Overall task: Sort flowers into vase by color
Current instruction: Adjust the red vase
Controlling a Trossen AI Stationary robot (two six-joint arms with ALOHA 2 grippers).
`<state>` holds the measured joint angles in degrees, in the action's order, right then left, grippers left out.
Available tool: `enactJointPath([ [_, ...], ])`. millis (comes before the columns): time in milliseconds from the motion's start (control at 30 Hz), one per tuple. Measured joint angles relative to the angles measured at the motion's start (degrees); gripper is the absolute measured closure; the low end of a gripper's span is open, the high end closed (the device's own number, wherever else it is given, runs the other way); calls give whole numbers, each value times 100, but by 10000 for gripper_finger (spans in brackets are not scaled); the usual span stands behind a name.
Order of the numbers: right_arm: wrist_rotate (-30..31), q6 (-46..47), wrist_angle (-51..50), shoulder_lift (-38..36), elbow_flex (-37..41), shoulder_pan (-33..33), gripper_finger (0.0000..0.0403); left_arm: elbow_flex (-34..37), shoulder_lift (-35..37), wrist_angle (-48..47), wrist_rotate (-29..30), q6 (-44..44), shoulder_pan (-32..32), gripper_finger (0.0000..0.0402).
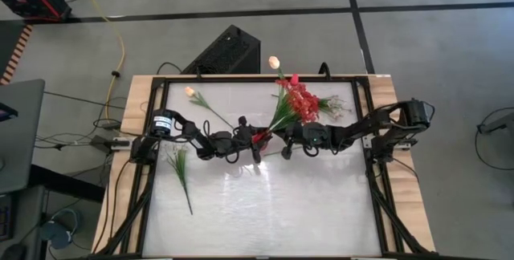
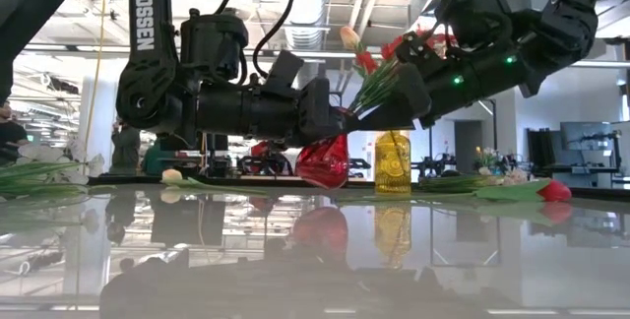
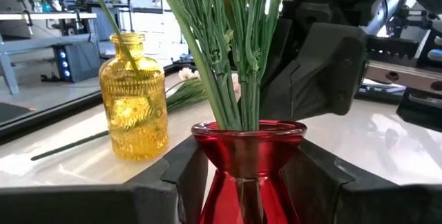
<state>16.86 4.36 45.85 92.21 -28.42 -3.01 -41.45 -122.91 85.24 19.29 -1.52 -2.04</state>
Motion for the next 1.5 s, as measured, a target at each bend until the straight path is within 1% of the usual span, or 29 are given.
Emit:
enactJointPath([
  [200,7,-30,64,197,-7,-2,378,-110,2,-149,-8,0,-9,245],
  [400,127,-83,87,338,-31,-2,378,-239,2,-588,-62,-23,-11,245],
  [600,148,-124,125,340,-31,-2,378,-261,2,-635,-56,-24,-14,245],
  [733,146,-124,144,340,-33,-2,378,-263,2,-639,173,-18,-16,245],
  [900,143,-142,142,340,-33,-2,378,-263,2,-646,221,145,-17,241],
  [1000,140,-141,141,340,-33,-2,378,-265,2,-644,216,175,-9,226],
  [1200,135,-142,136,338,-33,-2,378,-265,4,-901,203,73,-9,173],
  [1300,133,-144,131,338,-33,-2,378,-265,4,-903,185,107,3,153],
  [1400,131,-186,129,338,-35,-8,378,-260,126,-1084,109,242,11,146],
  [1500,131,-270,107,338,-65,-9,378,-261,417,-1627,105,240,11,145],
])
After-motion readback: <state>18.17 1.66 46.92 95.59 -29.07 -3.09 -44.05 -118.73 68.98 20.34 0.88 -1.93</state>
